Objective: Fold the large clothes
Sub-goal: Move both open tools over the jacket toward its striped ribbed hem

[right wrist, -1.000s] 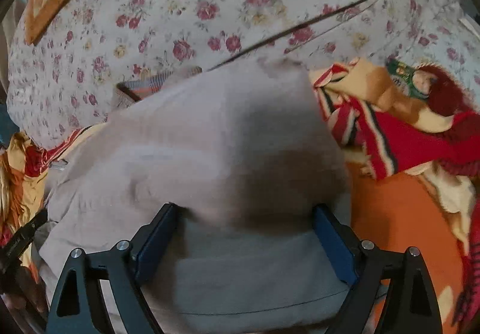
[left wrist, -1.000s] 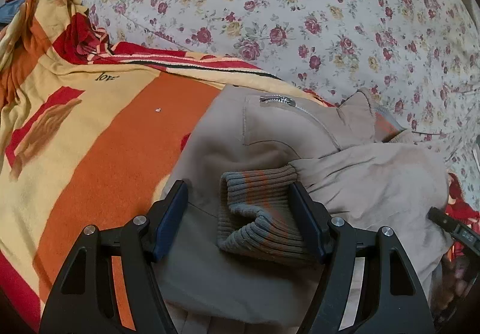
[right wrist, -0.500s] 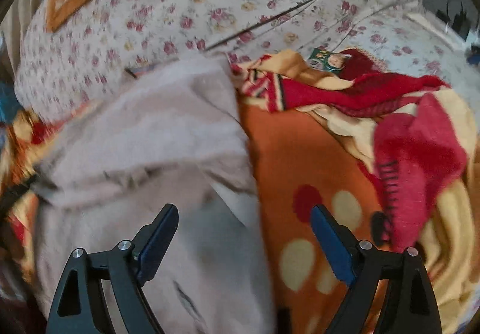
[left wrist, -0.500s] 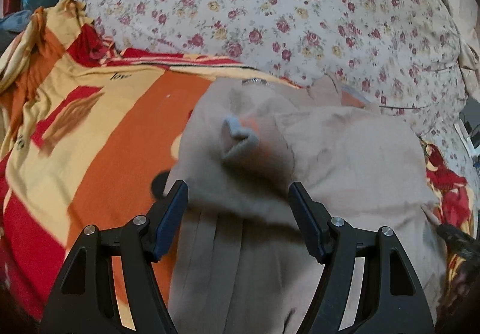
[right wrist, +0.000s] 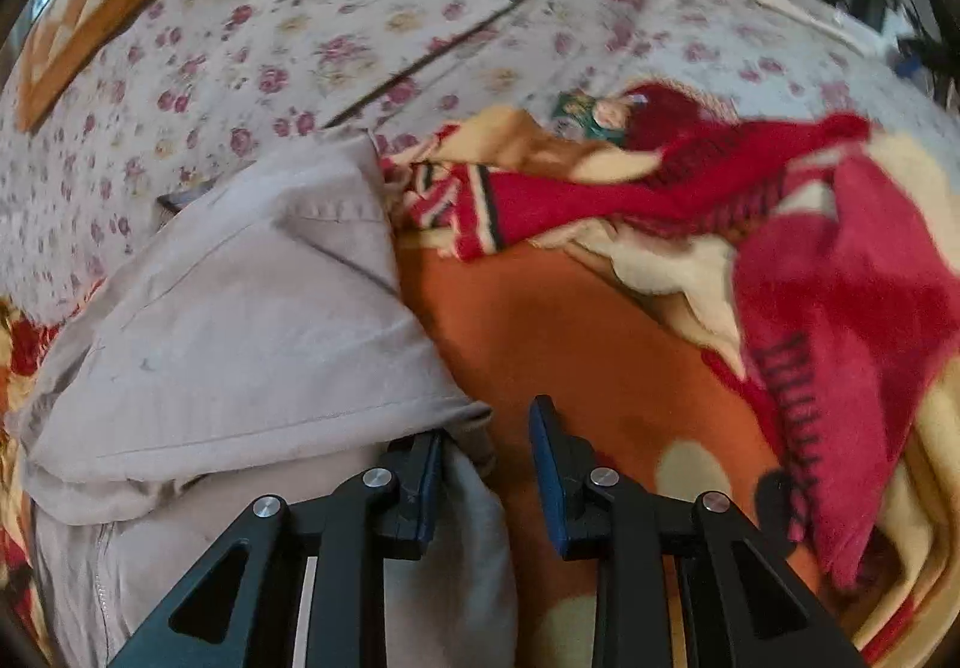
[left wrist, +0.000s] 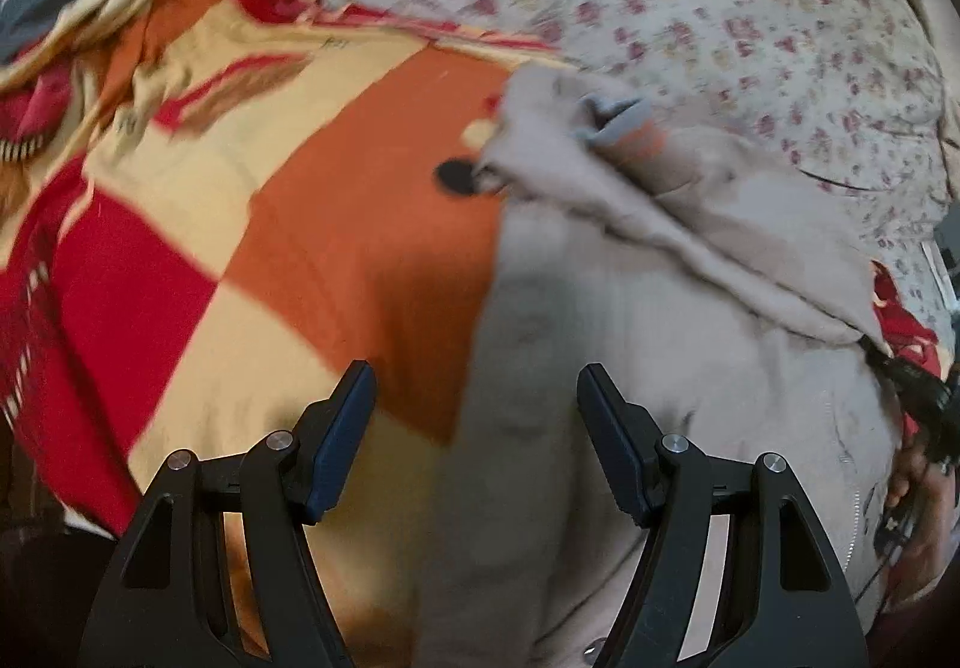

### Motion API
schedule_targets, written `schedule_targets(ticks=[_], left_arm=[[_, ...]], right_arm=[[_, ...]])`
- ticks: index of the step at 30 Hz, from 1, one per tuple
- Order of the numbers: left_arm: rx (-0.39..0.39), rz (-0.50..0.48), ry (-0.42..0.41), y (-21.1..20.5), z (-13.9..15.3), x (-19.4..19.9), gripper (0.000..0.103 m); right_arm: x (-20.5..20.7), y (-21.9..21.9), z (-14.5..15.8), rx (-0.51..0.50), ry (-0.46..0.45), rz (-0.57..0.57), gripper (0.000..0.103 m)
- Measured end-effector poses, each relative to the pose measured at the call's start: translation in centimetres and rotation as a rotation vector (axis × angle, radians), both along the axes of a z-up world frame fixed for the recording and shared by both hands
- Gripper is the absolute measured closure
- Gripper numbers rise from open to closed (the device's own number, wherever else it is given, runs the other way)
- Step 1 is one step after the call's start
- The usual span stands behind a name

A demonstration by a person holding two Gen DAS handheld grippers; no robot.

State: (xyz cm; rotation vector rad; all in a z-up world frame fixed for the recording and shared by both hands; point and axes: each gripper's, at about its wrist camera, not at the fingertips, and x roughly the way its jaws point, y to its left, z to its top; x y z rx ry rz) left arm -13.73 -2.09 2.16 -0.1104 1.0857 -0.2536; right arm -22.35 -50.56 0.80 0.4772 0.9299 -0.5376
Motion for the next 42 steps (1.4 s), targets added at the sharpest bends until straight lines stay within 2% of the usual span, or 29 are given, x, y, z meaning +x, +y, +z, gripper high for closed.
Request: schedule_targets(ticks=[5, 9, 11, 12, 13, 16, 19, 23, 29, 33, 38, 42], left_arm=[[-0.006, -0.007, -0.033, 0.1, 0.7, -1.0, 0.033], [0.010, -0.033, -0.038, -0.3, 0.8, -2.1, 0.033], [0.010, -0.043, -0.035, -0.5, 0.9, -2.5, 0.033], [0.010, -0.050, -0.038, -0.6, 1.0, -2.8, 0.033], [0.012, -0.053, -0.041, -0.6, 1.1, -2.9, 0.033], [0.021, -0.069, -0.049, -0.8, 1.4, -3.6, 0.033], [0.031, -0.096, -0.048, -0.9, 1.6, -4.5, 0.033], [-0.004, -0.163, -0.004, -0.8, 1.3, -5.9, 0.033], [-0.019, -0.243, 0.084, 0.8, 0.2, -8.5, 0.033], [-0.007, -0.260, 0.129, 1.9, -0.8, -10.5, 0.033], [-0.022, -0.263, 0.161, 2.6, -1.4, -12.0, 0.033], [-0.017, -0.306, 0.188, 2.3, -2.2, -13.5, 0.033]], right_arm=[[-1.4, 0.9, 1.9, 0.028, 0.003, 0.002, 0.077], [-4.2, 2.1, 4.2, 0.032, -0.003, 0.089, 0.075], [-6.3, 3.0, 4.9, 0.062, 0.000, 0.148, 0.063], [-7.2, 3.4, 5.1, 0.082, 0.001, 0.171, 0.050], [-8.3, 3.8, 5.2, 0.104, 0.000, 0.191, 0.044], [-11.8, 5.1, 5.2, 0.153, -0.006, 0.248, 0.044], [-14.2, 5.7, 5.1, 0.177, -0.021, 0.256, 0.044], [-16.7, 5.9, 4.7, 0.209, -0.028, 0.255, 0.043], [-18.4, 7.2, 3.1, 0.241, 0.036, 0.304, 0.042], [-19.3, 8.1, 2.6, 0.291, 0.015, 0.360, 0.041], [-20.0, 9.1, 2.6, 0.304, -0.010, 0.417, 0.041], [-20.3, 9.9, 2.3, 0.314, 0.003, 0.453, 0.041]])
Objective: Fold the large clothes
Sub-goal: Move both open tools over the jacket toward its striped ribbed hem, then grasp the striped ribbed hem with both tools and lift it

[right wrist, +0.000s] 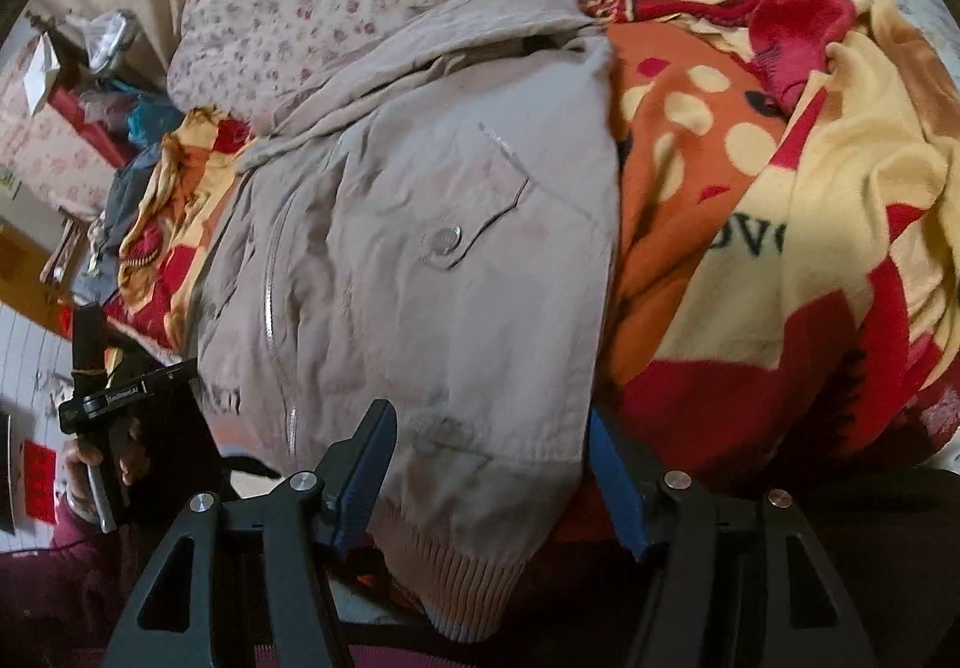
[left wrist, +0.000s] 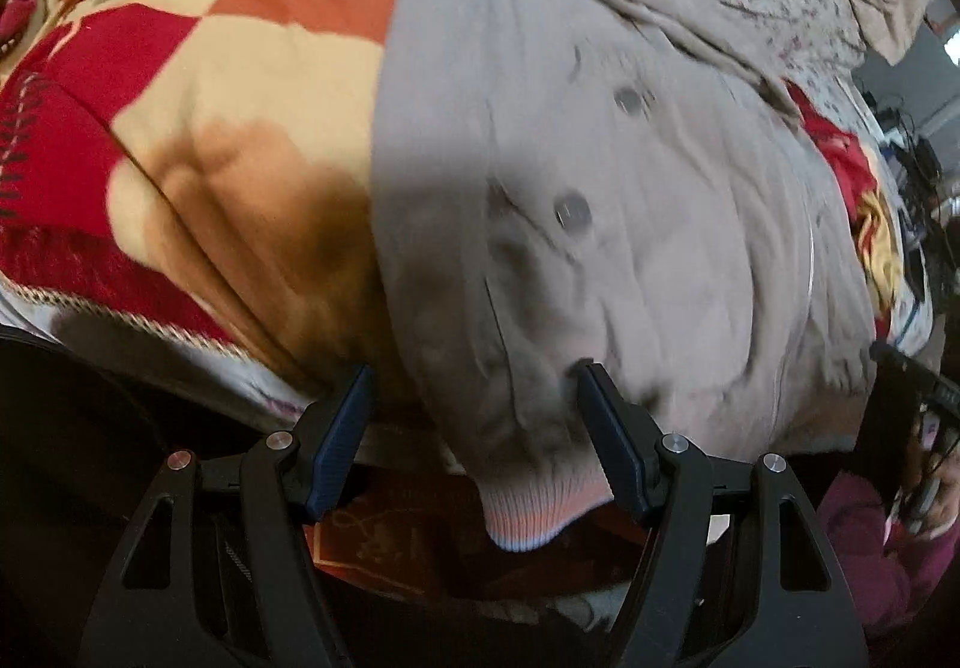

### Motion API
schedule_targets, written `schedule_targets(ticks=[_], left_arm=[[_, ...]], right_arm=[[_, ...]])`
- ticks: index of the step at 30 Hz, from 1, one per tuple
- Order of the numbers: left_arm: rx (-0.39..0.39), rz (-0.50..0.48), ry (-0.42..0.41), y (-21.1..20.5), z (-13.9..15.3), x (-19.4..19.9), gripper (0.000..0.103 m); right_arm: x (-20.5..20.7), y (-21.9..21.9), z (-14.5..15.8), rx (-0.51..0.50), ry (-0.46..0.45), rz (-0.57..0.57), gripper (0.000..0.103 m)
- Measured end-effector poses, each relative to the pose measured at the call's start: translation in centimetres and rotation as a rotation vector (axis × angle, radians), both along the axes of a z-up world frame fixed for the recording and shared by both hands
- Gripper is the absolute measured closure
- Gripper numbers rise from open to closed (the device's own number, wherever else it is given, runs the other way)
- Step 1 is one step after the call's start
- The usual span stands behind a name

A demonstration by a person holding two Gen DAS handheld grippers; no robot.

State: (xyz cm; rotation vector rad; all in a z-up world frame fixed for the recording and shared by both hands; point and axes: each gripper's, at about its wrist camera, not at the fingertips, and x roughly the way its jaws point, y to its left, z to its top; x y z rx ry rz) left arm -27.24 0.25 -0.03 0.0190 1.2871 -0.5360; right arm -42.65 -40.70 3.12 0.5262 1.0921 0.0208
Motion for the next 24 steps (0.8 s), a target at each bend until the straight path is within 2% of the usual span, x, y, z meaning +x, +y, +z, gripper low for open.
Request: schedule_targets(ticks=[7, 13, 17, 20, 24], left_arm=[[0.000, 0.008, 0.028, -0.6, -1.4, 0.0, 0.033], [-0.030, -0.026, 0.015, -0.6, -1.0, -0.4, 0.034], [-0.061, -0.020, 0.024, -0.6, -1.3, -0.3, 0.034], [-0.059, -0.009, 0.025, -0.8, -1.5, -0.2, 0.034], [-0.049, -0.037, 0.013, -1.2, -1.6, -0.5, 0.034]], right_arm=[[-0.3, 1.2, -1.4, 0.114, 0.029, 0.057, 0.041], [-0.4, 2.7, 0.0, 0.058, -0.006, 0.114, 0.044], [-0.2, 4.3, 1.4, -0.028, -0.039, 0.195, 0.044], [0.9, 4.9, 0.6, -0.045, -0.011, 0.224, 0.044], [1.6, 4.7, -1.5, -0.001, 0.036, 0.199, 0.044]])
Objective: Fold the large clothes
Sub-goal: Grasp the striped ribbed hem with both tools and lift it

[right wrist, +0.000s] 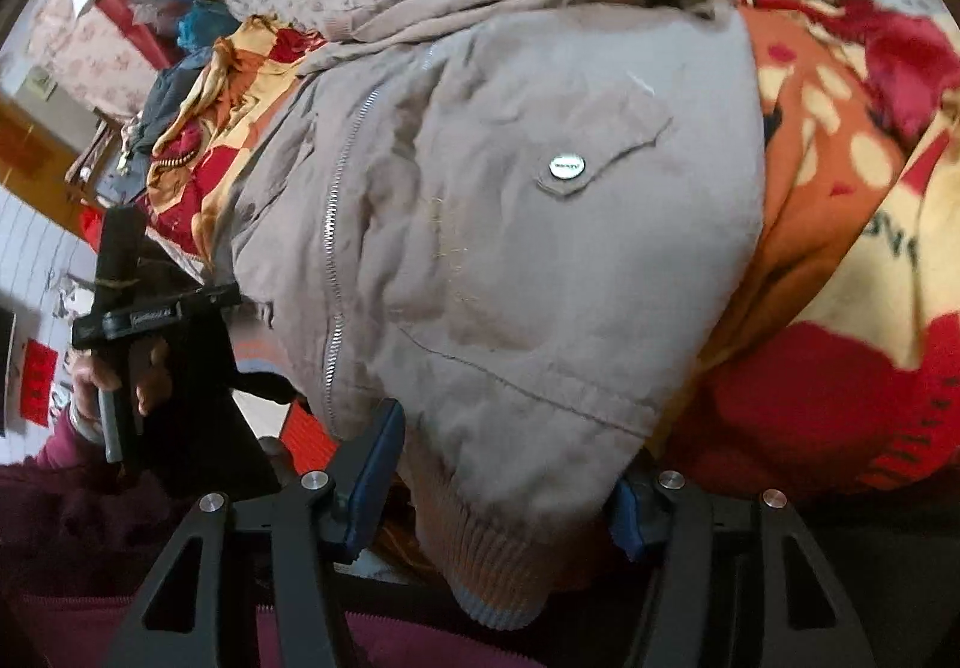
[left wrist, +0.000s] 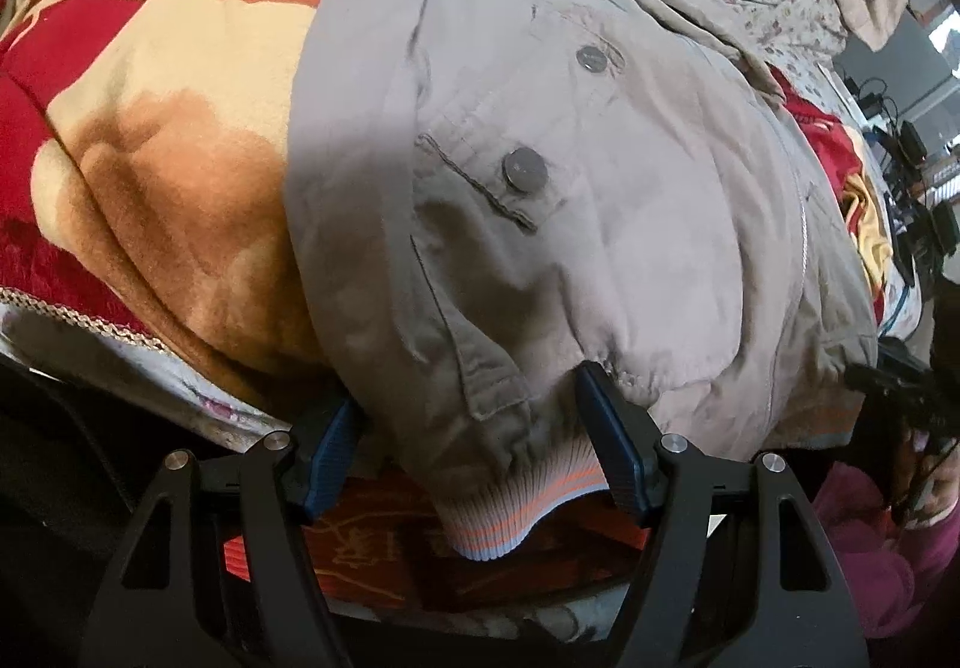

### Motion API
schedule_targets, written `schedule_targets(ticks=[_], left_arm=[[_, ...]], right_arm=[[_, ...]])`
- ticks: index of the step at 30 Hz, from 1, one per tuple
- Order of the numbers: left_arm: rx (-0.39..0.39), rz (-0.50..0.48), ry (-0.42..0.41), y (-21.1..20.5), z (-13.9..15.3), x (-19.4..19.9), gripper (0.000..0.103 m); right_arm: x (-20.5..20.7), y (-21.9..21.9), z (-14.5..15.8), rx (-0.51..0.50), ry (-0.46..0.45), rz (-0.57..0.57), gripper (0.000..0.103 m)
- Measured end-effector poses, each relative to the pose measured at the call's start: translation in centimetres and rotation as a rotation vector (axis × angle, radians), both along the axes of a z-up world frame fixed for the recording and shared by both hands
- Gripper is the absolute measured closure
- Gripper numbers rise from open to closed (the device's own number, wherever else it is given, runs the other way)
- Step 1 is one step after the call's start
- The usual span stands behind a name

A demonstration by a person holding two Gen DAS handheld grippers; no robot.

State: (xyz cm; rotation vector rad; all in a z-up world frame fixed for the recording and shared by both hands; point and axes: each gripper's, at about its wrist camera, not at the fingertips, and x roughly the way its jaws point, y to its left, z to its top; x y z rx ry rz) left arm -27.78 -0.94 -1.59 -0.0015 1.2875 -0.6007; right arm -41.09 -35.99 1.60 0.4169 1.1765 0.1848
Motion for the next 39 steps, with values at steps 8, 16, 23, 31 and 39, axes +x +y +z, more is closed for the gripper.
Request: schedule_targets(ticks=[8, 16, 23, 31, 39], left_arm=[[0.024, -0.014, -0.063, -0.3, 1.4, -0.7, 0.089], [-0.152, -0.024, -0.147, 1.0, 8.9, 0.8, 0.096], [-0.181, -0.053, -0.198, -0.8, 11.7, 3.5, 0.096], [-0.144, -0.014, -0.136, -0.2, 8.4, 3.6, 0.096], [-0.151, -0.023, -0.140, -0.7, 9.0, 3.6, 0.096]], right_arm=[[-0.1, 0.4, 0.8, 0.012, -0.040, -0.010, 0.077], [1.1, -1.6, 5.7, 0.187, -0.212, -0.038, 0.093], [4.0, -1.9, 5.8, 0.219, -0.202, -0.043, 0.093], [1.6, -1.3, 0.8, 0.241, -0.008, -0.047, 0.059], [1.3, -0.5, -0.5, 0.276, -0.042, -0.029, 0.060]])
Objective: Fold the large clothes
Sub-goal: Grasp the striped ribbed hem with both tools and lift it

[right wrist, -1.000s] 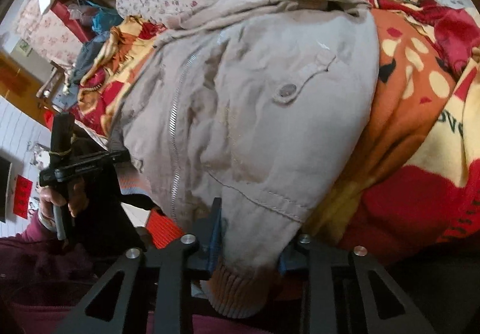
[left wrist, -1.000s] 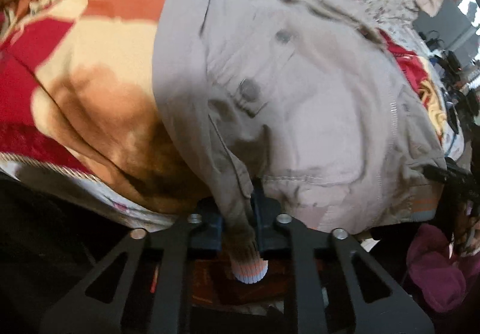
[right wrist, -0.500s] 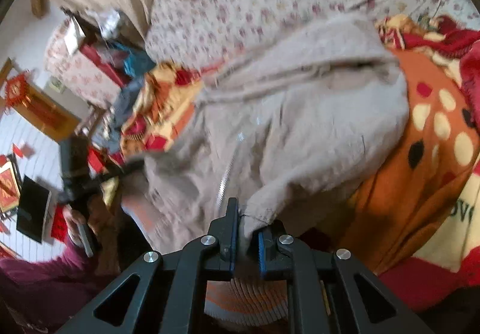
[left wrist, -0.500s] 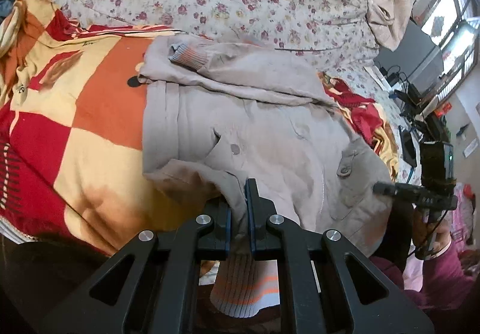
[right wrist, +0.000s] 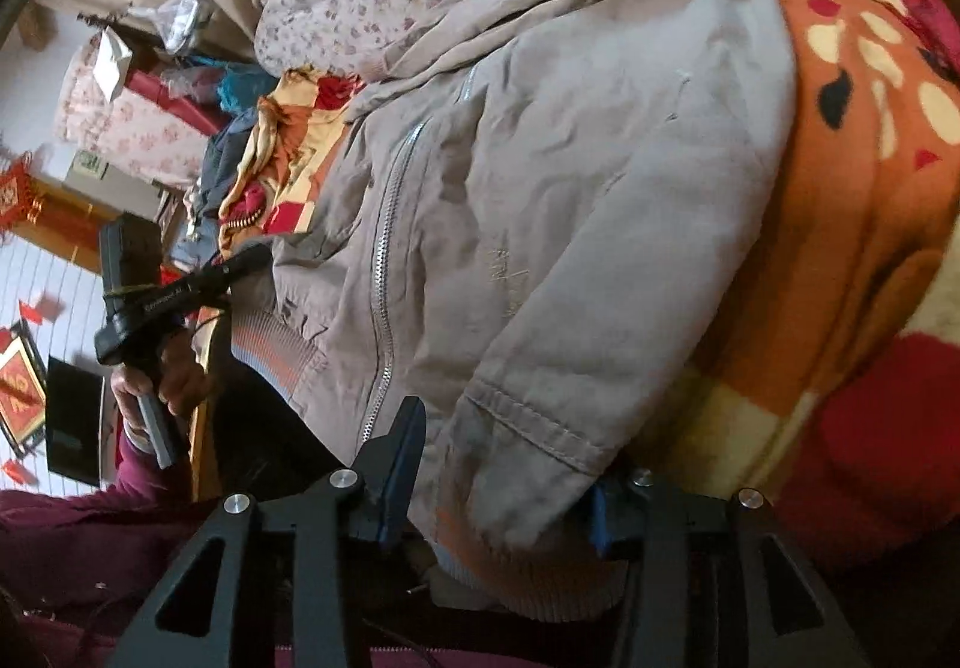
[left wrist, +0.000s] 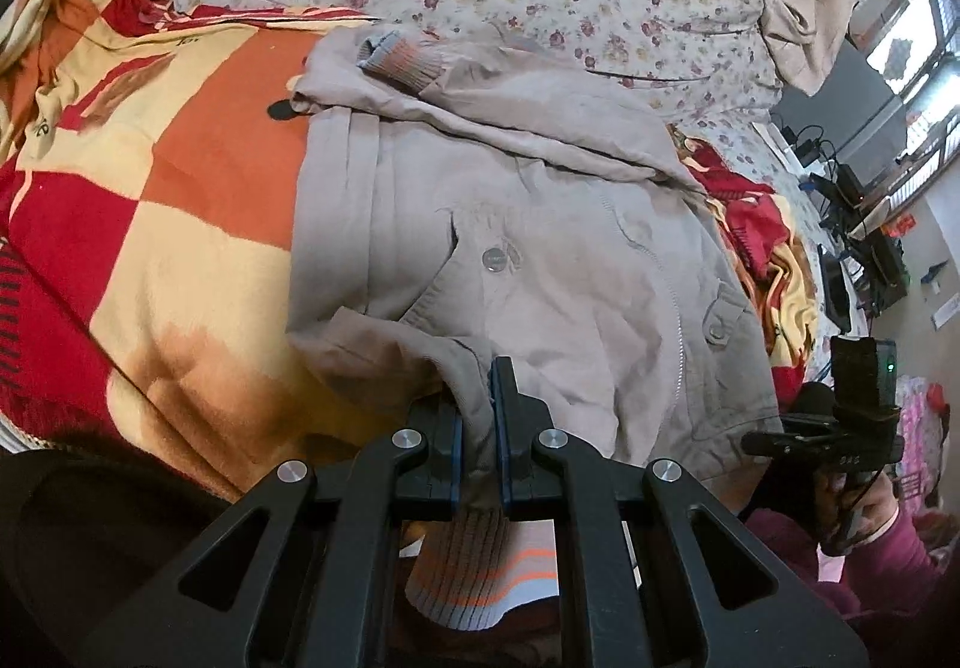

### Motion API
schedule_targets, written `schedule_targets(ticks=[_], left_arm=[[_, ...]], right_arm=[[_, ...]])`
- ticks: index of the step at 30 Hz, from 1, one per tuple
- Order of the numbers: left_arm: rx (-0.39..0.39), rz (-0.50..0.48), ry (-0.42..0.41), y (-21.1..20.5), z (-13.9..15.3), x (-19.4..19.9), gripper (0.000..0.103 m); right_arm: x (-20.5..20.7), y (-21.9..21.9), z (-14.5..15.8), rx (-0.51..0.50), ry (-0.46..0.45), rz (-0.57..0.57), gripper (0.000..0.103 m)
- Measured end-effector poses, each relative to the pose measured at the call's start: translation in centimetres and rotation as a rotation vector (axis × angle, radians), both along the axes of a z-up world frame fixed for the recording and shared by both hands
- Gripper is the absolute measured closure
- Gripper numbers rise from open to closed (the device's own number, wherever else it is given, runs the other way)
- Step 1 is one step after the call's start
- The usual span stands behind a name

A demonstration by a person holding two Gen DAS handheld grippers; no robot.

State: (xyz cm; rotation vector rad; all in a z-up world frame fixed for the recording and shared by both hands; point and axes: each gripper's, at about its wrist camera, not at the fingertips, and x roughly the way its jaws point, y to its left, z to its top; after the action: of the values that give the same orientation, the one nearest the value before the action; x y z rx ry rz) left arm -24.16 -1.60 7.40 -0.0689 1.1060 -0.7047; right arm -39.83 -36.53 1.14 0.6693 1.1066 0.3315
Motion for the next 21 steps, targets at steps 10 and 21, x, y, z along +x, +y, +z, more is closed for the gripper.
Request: schedule_targets(ticks=[10, 21], left_arm=[[-0.129, 0.037, -0.009, 0.2, 4.4, 4.7, 0.096], [-0.170, 0.180, -0.083, -2.8, 7.8, 17.4, 0.096]], right_arm=[[3.4, -1.3, 5.5, 0.095, -0.171, -0.033, 0.095], [14.1, -7.9, 8.3, 0.106, -0.300, -0.272, 0.097]])
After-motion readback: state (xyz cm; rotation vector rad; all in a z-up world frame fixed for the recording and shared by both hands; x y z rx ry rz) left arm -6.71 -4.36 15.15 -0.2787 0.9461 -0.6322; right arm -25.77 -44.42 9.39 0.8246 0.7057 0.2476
